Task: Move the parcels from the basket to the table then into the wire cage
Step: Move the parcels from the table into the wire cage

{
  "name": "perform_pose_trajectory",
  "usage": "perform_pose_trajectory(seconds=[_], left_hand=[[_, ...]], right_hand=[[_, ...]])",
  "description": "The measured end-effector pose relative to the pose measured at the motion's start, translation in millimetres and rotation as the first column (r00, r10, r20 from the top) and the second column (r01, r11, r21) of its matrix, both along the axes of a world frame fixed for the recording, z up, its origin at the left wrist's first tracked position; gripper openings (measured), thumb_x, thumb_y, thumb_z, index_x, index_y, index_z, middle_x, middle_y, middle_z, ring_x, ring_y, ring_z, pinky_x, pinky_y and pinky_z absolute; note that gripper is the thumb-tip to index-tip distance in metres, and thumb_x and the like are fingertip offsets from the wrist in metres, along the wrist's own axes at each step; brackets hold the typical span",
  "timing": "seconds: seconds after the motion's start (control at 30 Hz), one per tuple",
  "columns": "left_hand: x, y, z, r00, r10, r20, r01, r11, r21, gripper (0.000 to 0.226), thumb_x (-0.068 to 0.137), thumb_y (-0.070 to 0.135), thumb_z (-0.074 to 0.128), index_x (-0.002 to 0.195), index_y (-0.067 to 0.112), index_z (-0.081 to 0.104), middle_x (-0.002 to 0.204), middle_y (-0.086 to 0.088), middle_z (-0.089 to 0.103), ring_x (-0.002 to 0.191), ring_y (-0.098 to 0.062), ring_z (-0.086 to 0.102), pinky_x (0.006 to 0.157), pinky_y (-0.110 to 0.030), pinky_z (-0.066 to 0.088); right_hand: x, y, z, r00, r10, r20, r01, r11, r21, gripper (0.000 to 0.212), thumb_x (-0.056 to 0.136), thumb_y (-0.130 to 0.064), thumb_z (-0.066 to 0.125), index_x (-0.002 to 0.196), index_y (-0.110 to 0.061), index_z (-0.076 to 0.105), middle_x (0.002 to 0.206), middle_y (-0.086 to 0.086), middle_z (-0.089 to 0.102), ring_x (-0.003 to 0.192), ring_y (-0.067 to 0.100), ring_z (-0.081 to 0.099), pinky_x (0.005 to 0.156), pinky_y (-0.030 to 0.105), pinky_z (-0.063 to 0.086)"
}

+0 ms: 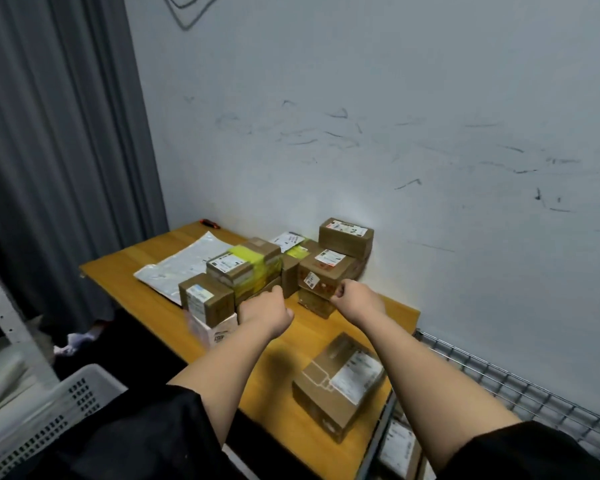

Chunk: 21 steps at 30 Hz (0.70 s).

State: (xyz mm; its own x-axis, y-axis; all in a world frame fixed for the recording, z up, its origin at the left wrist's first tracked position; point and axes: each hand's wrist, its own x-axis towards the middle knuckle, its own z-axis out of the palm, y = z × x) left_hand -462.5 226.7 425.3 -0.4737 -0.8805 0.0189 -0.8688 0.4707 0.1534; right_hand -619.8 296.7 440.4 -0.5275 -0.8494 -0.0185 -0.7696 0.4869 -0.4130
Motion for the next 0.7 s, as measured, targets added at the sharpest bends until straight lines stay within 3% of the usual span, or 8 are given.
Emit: perform_pose_trajectory(seconds=[0.33, 0.5, 0.7], left_hand=[[78.6, -103.5, -2.1, 0.997, -0.063, 0.054, 0.063, 0.998, 0.014, 0.033, 0.093, 0.034, 0.043, 0.120, 0.014, 0.047, 0.115, -0.010, 0.061, 0.101, -0.029, 0.061, 0.070, -0.032, 0.043], [94.2, -138.2, -6.3, 0.998, -0.046, 0.045, 0.044, 0.998, 0.048, 0.037, 0.094, 0.035, 0.044, 0.125, 0.016, 0.046, 0.115, -0.009, 0.061, 0.101, -0.027, 0.061, 0.077, -0.035, 0.050], [93.5, -172.6, -16.8, 0.998, -0.043, 0.036, 0.041, 0.997, 0.064, 0.039, 0.093, 0.038, 0.046, 0.125, 0.016, 0.046, 0.122, -0.010, 0.058, 0.107, -0.029, 0.059, 0.082, -0.037, 0.050]], right_hand=[[85.7, -84.4, -18.2, 0.995, -0.079, 0.058, 0.078, 0.996, 0.032, 0.021, 0.091, -0.030, 0.051, 0.105, -0.017, 0.060, 0.112, 0.006, 0.065, 0.103, 0.028, 0.060, 0.076, 0.032, 0.045], [99.9, -108.0, -21.9, 0.992, -0.114, 0.049, 0.112, 0.993, 0.047, 0.011, 0.091, -0.030, 0.050, 0.093, -0.019, 0.053, 0.110, 0.008, 0.065, 0.102, 0.031, 0.061, 0.077, 0.034, 0.046], [97.6, -138.4, -41.2, 0.987, -0.136, 0.083, 0.129, 0.988, 0.086, 0.016, 0.090, -0.031, 0.052, 0.099, -0.019, 0.058, 0.111, 0.007, 0.066, 0.102, 0.030, 0.061, 0.081, 0.036, 0.049]])
